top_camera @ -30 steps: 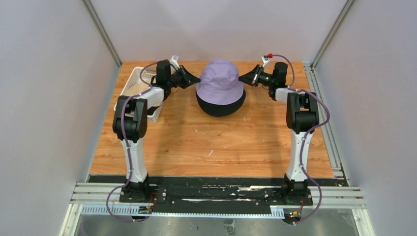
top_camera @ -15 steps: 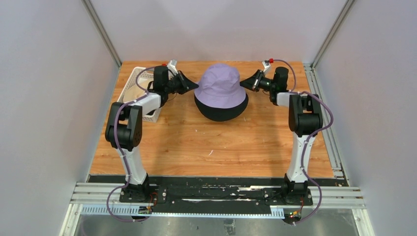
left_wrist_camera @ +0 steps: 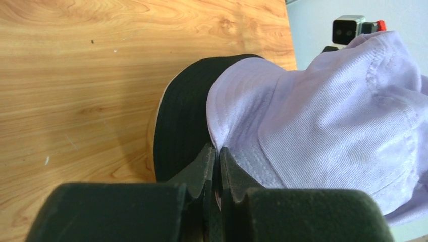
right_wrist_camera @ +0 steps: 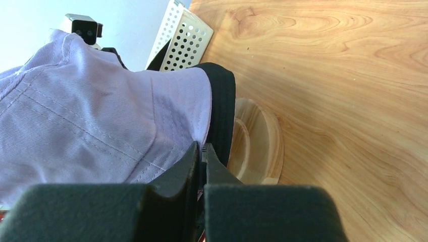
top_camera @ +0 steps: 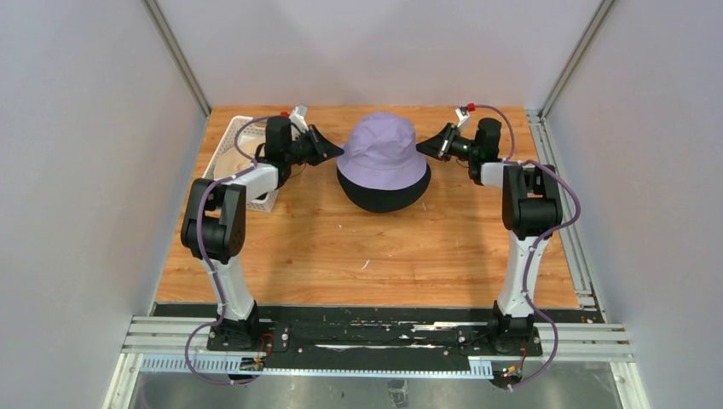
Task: Stack the hats
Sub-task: Stack the hat on the hat.
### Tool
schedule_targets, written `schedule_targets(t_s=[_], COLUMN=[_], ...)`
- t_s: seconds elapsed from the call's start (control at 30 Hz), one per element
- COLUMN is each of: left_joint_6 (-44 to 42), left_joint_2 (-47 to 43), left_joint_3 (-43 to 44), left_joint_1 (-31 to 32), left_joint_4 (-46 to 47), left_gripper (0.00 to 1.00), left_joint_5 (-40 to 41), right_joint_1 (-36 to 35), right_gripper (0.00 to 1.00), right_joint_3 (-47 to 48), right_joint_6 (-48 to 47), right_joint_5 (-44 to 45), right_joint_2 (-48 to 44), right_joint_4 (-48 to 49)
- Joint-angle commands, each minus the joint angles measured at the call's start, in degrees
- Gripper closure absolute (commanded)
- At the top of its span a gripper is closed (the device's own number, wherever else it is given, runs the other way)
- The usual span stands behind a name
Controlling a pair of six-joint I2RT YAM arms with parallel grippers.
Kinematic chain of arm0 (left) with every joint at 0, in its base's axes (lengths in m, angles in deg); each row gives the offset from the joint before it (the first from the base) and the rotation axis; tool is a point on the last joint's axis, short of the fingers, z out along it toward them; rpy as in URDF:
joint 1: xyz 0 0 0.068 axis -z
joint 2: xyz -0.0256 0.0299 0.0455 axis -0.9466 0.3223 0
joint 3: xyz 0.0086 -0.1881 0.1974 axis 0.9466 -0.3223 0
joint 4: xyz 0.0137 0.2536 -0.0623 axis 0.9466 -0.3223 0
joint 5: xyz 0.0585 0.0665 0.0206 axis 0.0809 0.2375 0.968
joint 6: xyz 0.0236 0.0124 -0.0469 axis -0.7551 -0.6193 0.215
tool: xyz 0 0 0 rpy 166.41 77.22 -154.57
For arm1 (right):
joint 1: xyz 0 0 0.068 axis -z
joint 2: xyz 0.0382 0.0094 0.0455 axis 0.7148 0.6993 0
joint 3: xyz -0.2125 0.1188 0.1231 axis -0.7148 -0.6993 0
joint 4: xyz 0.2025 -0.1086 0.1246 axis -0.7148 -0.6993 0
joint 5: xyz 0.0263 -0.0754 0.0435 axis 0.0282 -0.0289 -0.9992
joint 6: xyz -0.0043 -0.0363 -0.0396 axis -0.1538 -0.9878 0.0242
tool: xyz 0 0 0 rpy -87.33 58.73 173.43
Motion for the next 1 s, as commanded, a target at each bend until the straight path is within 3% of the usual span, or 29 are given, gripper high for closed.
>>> schedule_targets(t_s=[0.0,0.13,0.3,0.4,0.7,0.97], left_joint_6=[-4.98,-6.35,-6.79,-6.85,-0.65,7.40], left_joint_2=[-1.02,-1.67,-3.20,-5.42,-21.62,-33.34], left_joint_3=[-0.46,1.89,2.93,2.50,-8.44,-26.30], left_joint_1=[-2.30,-2.85,-3.93,-4.40,-4.42,-0.56], left_joint_4=[-7.99,-11.04,-13.02,-13.41,-6.78,4.42], left_gripper=[0.87,0.72,0.60,0.59,0.48,0.35], left_joint_5=[5.49,6.50,8.18,8.71,4.05,2.76], right_joint_1=[2.84,2.85,2.92,3.04,4.03,4.46], right_gripper=[0.99,0.76,0.60,0.52,0.41,0.40], right_joint_3=[-1.68,-1.63,-1.72,-2.25,-3.65,-7.85], right_joint_6=[-4.20,-4.68,-5.88,-7.18,-16.37,-15.91], right_joint_5=[3.35,3.66,4.44,5.39,13.84,14.09], right_joint_2=[0.03,-0.77,-1.51,-3.09,-14.85,-23.65], right_joint_4=[-4.11,-4.79,-6.25,-7.60,-20.97,-19.89])
